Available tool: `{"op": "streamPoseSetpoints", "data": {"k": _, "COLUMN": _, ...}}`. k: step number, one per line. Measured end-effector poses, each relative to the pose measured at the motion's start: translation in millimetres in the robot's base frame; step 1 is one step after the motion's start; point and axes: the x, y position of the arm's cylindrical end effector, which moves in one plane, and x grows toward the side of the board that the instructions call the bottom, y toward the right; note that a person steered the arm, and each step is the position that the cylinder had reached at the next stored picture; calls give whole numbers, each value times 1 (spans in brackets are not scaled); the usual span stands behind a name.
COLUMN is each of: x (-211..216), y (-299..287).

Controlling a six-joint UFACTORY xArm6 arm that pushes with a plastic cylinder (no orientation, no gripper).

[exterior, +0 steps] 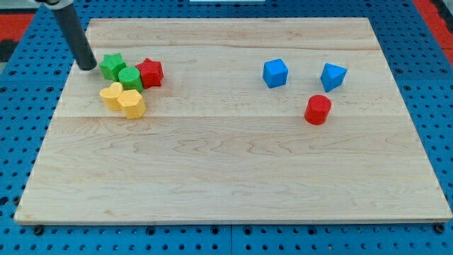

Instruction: Touch the top of the blue cube

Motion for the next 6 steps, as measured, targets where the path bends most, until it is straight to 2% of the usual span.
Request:
{"op": "streamPoseSetpoints", "data": {"k": 2, "x": -10, "y": 132}}
{"op": "streamPoseSetpoints", "data": {"k": 3, "x": -12, "y": 161}}
{"op": "streamPoseSetpoints", "data": {"k": 4, "x": 5, "y": 191}}
{"op": "streamPoseSetpoints", "data": {"k": 5, "x": 5, "y": 319}}
{"op": "streamPoseSetpoints", "data": {"k": 6, "x": -16, "y": 309}}
